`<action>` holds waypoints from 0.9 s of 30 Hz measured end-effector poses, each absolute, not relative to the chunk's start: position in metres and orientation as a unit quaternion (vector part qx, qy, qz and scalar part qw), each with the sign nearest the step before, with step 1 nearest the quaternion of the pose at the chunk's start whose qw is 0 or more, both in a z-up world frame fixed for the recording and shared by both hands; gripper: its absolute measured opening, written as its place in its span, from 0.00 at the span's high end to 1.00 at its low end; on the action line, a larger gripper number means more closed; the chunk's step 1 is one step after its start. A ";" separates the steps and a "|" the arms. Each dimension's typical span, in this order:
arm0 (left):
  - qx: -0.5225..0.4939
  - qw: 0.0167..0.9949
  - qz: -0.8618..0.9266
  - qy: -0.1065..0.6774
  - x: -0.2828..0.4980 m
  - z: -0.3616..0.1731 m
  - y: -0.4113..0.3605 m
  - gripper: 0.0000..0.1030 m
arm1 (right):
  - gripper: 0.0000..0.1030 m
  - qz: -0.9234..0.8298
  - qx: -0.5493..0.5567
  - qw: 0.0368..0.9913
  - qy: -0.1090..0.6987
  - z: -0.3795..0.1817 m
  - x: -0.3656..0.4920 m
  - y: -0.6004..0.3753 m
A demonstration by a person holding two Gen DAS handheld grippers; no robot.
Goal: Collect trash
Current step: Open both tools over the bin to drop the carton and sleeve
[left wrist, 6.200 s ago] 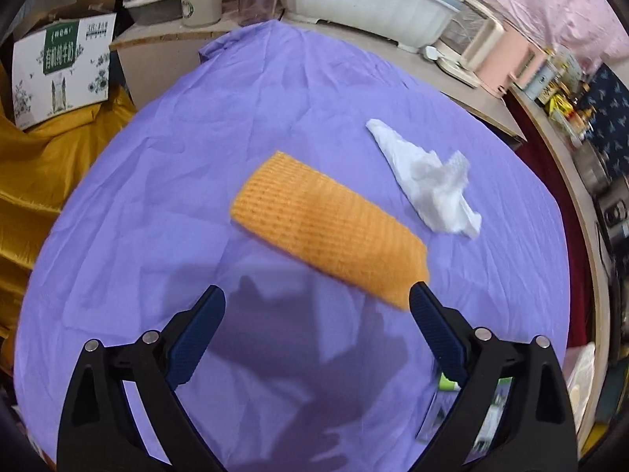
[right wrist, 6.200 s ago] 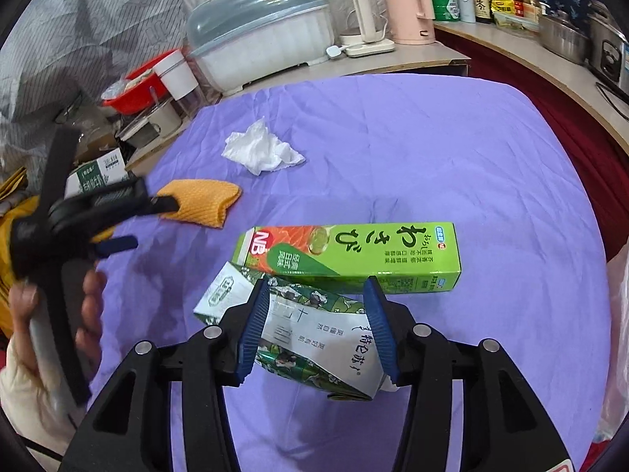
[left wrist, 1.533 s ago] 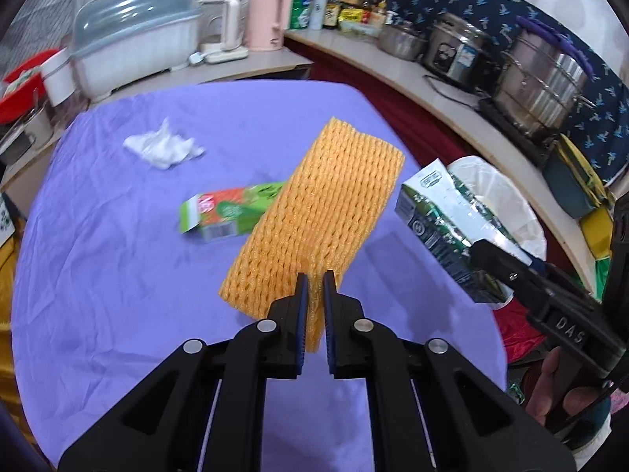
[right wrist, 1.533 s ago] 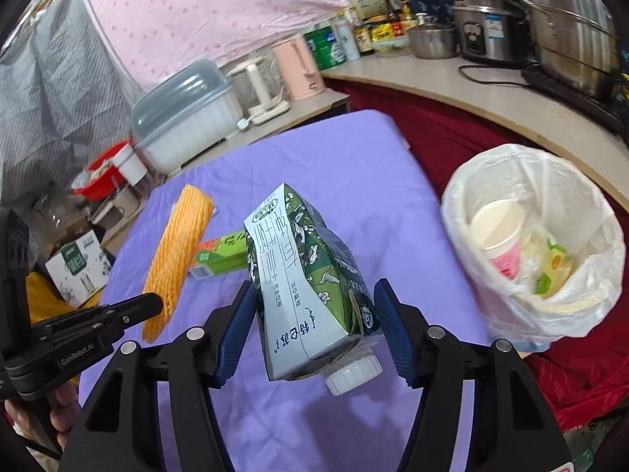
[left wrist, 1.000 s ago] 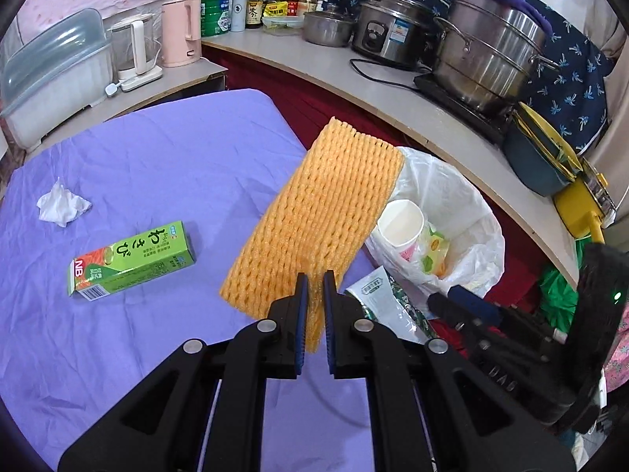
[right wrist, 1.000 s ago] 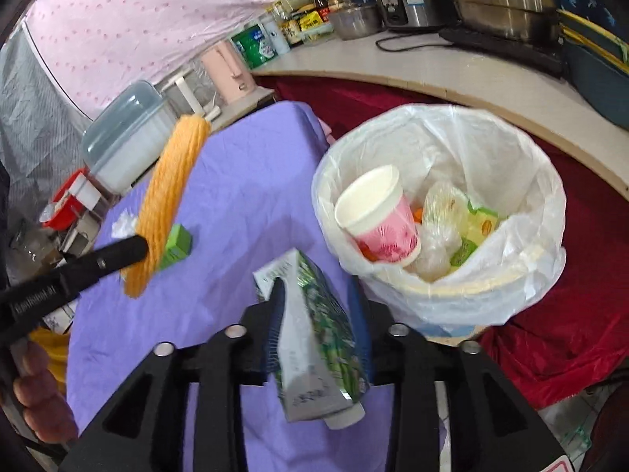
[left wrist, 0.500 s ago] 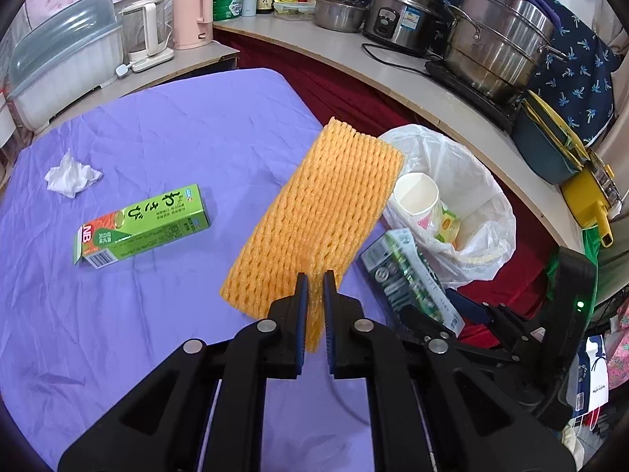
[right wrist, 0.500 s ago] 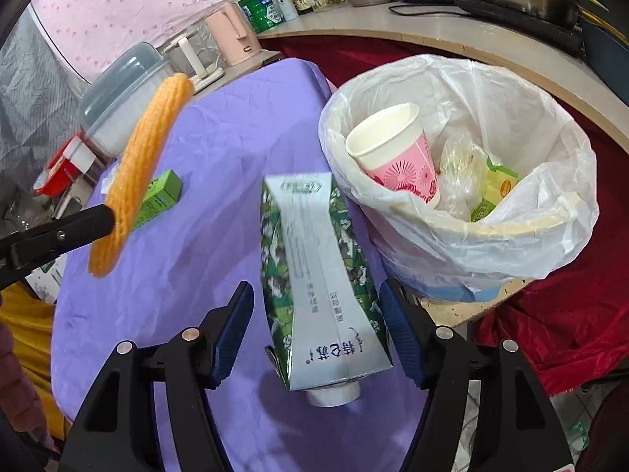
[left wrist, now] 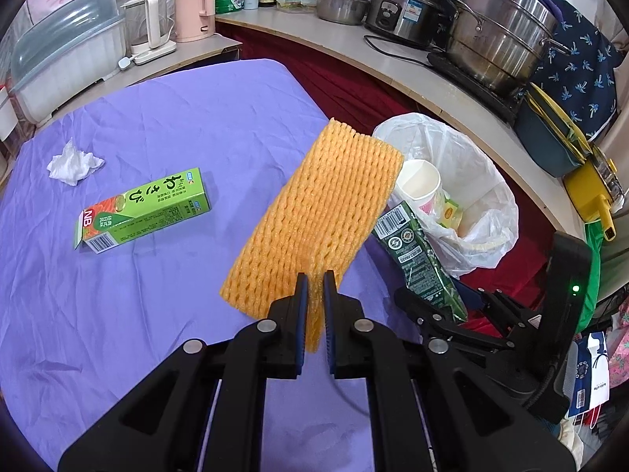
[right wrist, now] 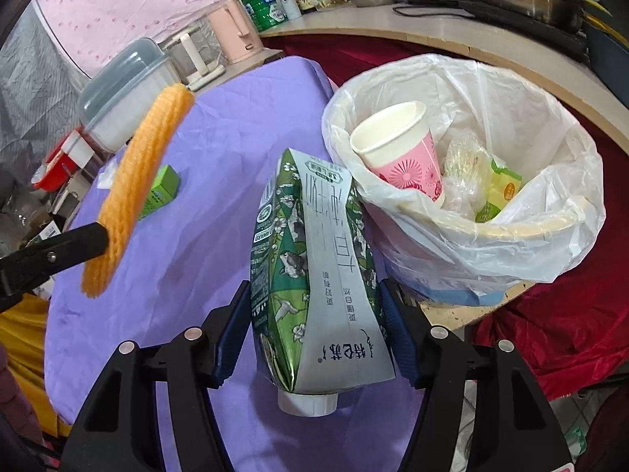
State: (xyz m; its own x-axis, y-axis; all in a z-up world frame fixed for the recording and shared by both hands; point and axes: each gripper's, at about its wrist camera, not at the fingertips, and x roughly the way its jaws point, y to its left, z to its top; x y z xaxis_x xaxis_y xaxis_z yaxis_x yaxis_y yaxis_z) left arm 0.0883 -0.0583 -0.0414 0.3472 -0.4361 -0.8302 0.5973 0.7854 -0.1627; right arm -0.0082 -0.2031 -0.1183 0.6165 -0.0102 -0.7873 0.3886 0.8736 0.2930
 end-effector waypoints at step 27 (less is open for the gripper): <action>0.121 0.765 -0.422 0.471 0.092 -0.024 -0.231 0.89 | 0.41 -0.240 0.294 0.864 0.331 -0.057 -0.044 -0.352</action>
State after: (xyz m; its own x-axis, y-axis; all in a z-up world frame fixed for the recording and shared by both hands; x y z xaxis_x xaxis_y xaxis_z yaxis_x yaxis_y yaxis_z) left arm 0.0917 -0.2311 -0.0241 0.1988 -0.5322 -0.8230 0.7596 0.6143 -0.2137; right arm -0.0444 -0.3519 -0.0568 0.6667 -0.2197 -0.7122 0.6084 0.7125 0.3497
